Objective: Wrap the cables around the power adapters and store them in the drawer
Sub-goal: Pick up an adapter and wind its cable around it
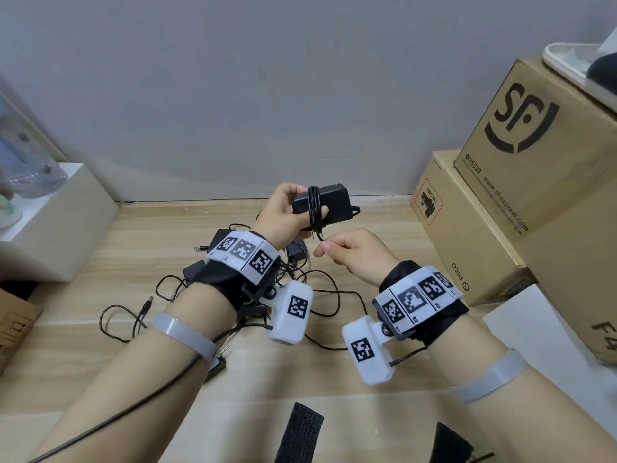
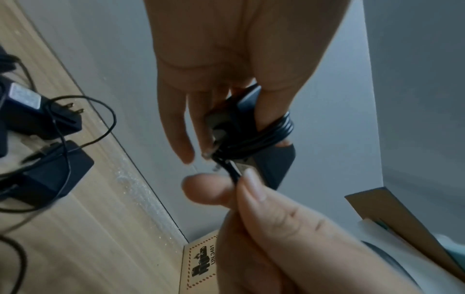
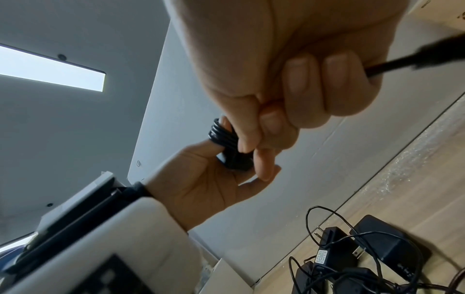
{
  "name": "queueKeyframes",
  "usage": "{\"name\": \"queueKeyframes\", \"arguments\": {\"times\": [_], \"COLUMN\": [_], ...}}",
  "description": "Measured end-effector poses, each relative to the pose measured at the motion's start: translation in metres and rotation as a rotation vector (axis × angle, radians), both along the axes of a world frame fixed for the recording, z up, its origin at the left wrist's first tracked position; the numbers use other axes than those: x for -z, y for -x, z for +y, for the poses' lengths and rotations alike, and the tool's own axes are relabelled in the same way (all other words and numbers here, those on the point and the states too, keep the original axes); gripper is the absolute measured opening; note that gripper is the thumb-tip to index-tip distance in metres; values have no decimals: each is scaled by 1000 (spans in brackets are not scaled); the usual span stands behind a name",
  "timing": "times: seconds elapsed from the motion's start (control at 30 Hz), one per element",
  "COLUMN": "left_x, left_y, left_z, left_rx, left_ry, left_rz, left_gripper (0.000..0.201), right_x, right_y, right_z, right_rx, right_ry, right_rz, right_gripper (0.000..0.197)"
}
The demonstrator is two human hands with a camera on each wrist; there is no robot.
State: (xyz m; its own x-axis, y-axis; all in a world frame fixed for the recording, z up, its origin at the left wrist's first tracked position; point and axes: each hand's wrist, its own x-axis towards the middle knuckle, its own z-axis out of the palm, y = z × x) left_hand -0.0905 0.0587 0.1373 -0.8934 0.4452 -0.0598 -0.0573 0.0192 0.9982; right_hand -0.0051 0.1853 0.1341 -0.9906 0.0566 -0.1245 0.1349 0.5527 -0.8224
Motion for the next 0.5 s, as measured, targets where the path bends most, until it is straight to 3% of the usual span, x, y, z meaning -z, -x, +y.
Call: {"name": "queueKeyframes", "arguments": {"times": [0.1, 0.23, 0.5], "left_x": [2, 1, 2], "left_y": [1, 1, 2], "left_z": [0, 1, -1], "left_rx": [-16, -57, -87], "left_ry": [-25, -58, -78], "left_rz": [-50, -61, -93], "left_gripper": [31, 31, 28], "right_x": [2, 1, -13], "right_y": [1, 1, 0], "right_z": [-1, -1, -1], "right_rx": [0, 12, -189], "right_ry": [47, 272, 528], "right_rz": [1, -26, 10], "right_gripper": [25, 10, 29]}}
